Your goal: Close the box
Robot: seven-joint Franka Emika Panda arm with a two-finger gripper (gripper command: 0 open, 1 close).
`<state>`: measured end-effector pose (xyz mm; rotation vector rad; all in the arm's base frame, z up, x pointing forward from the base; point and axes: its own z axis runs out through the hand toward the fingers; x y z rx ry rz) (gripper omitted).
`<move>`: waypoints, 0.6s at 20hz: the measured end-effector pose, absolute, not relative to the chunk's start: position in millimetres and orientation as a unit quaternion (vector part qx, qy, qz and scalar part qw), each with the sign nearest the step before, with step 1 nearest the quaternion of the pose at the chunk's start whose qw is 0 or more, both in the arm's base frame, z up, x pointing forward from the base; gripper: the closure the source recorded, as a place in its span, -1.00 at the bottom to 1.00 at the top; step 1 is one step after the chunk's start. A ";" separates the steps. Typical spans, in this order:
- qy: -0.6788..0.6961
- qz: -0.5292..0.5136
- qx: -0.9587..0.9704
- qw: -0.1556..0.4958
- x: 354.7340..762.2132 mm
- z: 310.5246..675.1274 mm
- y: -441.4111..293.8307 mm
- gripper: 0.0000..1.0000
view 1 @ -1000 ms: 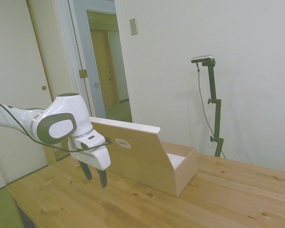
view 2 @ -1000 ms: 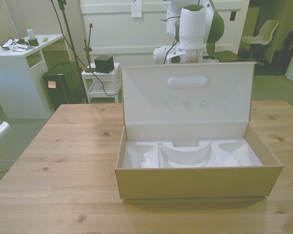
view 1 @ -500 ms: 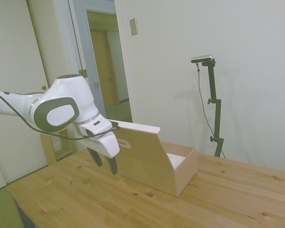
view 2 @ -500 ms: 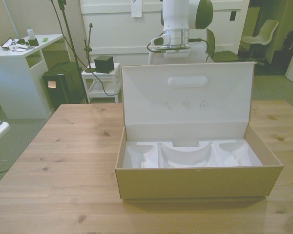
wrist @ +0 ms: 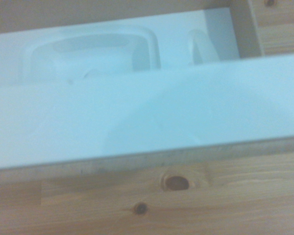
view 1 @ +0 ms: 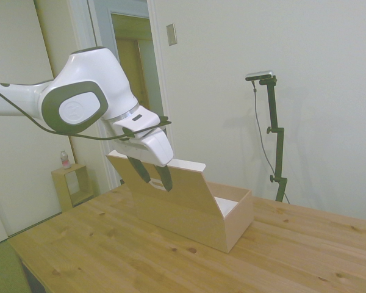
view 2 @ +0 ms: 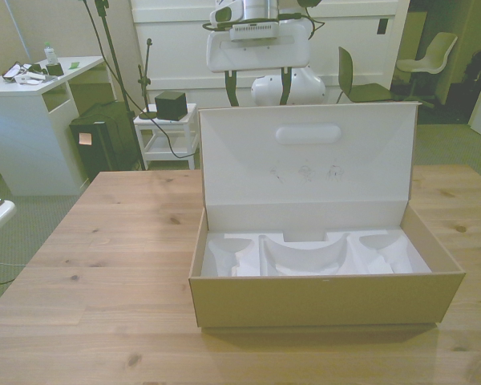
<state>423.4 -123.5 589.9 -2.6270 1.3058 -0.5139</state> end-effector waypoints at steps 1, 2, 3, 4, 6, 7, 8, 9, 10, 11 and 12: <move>0.438 -0.177 -0.877 0.083 429.6 591.6 -125.5 -1.00; 0.439 -0.183 -0.875 0.085 436.3 592.9 -128.1 -1.00; 0.440 -0.188 -0.874 0.085 443.1 593.8 -130.7 -1.00; 0.440 -0.191 -0.873 0.086 450.5 593.7 -132.9 -1.00; 0.442 -0.192 -0.872 0.086 467.0 592.2 -137.3 -1.00; 0.444 -0.191 -0.871 0.087 476.5 590.7 -140.4 -1.00; 0.448 -0.189 -0.869 0.089 486.9 588.3 -145.0 -1.00; 0.452 -0.186 -0.868 0.089 497.4 585.0 -151.1 -1.00; 0.454 -0.183 -0.867 0.090 508.1 581.5 -157.6 -1.00; 0.457 -0.180 -0.866 0.090 519.0 577.5 -164.9 -1.00; 0.460 -0.178 -0.865 0.091 529.3 574.0 -171.9 -1.00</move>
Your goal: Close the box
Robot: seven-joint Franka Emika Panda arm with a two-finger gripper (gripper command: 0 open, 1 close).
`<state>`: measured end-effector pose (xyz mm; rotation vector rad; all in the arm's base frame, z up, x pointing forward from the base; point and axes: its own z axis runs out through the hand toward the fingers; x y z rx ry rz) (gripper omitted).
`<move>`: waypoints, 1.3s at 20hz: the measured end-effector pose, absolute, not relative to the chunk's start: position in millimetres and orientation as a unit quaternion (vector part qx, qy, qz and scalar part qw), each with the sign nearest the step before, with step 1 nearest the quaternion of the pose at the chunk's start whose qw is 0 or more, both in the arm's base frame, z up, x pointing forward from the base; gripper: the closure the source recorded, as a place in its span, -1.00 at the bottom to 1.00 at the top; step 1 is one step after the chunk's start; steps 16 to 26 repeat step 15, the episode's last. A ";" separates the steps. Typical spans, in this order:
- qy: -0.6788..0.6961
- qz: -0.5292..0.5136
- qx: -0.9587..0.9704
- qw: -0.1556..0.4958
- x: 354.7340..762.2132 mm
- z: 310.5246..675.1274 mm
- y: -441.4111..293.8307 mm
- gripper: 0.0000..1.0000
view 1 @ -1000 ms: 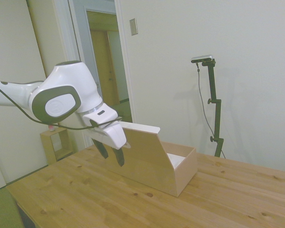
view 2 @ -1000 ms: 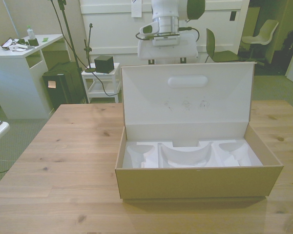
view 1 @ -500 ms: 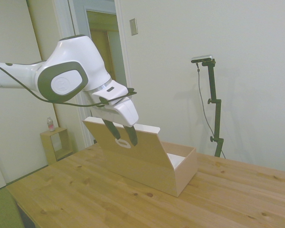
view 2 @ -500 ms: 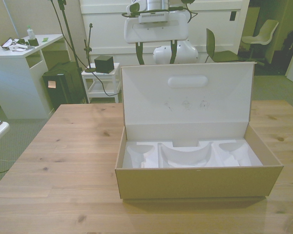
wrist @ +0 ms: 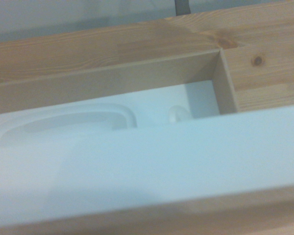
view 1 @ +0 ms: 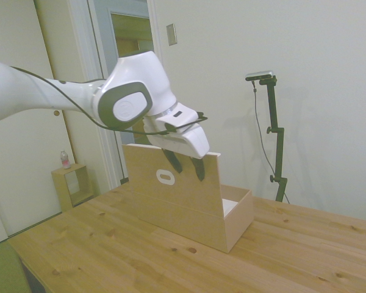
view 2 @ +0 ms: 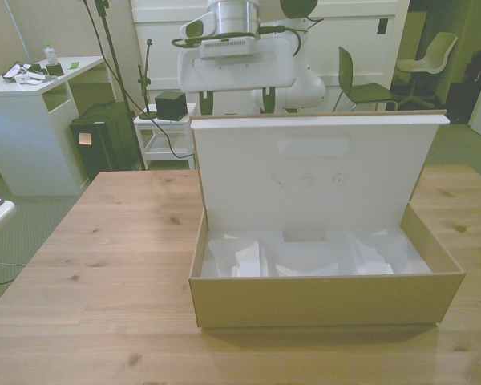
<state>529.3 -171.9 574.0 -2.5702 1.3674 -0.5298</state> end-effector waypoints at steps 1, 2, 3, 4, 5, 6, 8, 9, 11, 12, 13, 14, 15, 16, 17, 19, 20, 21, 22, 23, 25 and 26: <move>0.461 -0.177 -0.865 0.094 538.3 572.1 -177.8 -1.00; 0.460 -0.176 -0.865 0.097 545.2 572.6 -182.8 -1.00; 0.461 -0.176 -0.864 0.100 548.9 575.7 -185.9 -1.00; 0.460 -0.175 -0.864 0.105 549.6 581.3 -186.7 -1.00; 0.459 -0.174 -0.865 0.108 548.1 588.4 -185.8 -1.00; 0.457 -0.171 -0.866 0.110 544.8 596.0 -183.5 -1.00; 0.453 -0.153 -0.870 0.116 536.4 605.4 -176.1 -1.00; 0.450 -0.136 -0.874 0.120 531.4 606.9 -171.8 -1.00; 0.445 -0.106 -0.881 0.120 523.4 608.5 -164.3 -1.00; 0.442 -0.086 -0.885 0.118 519.4 607.0 -159.6 -1.00; 0.438 -0.068 -0.889 0.116 516.3 604.6 -154.5 -1.00; 0.433 -0.054 -0.893 0.111 514.6 602.2 -149.2 -1.00; 0.428 -0.046 -0.897 0.104 514.2 599.4 -144.4 -1.00; 0.428 -0.046 -0.897 0.104 514.2 599.4 -144.4 -1.00; 0.428 -0.046 -0.897 0.104 514.2 599.4 -144.4 -1.00; 0.428 -0.046 -0.897 0.104 514.2 599.4 -144.4 -1.00; 0.428 -0.046 -0.897 0.104 514.2 599.4 -144.4 -1.00; 0.428 -0.046 -0.897 0.104 514.2 599.4 -144.4 -1.00; 0.428 -0.046 -0.897 0.104 514.2 599.4 -144.4 -1.00; 0.428 -0.046 -0.897 0.104 514.2 599.4 -144.4 -1.00; 0.428 -0.046 -0.897 0.104 514.2 599.4 -144.4 -1.00; 0.428 -0.046 -0.897 0.104 514.2 599.4 -144.4 -1.00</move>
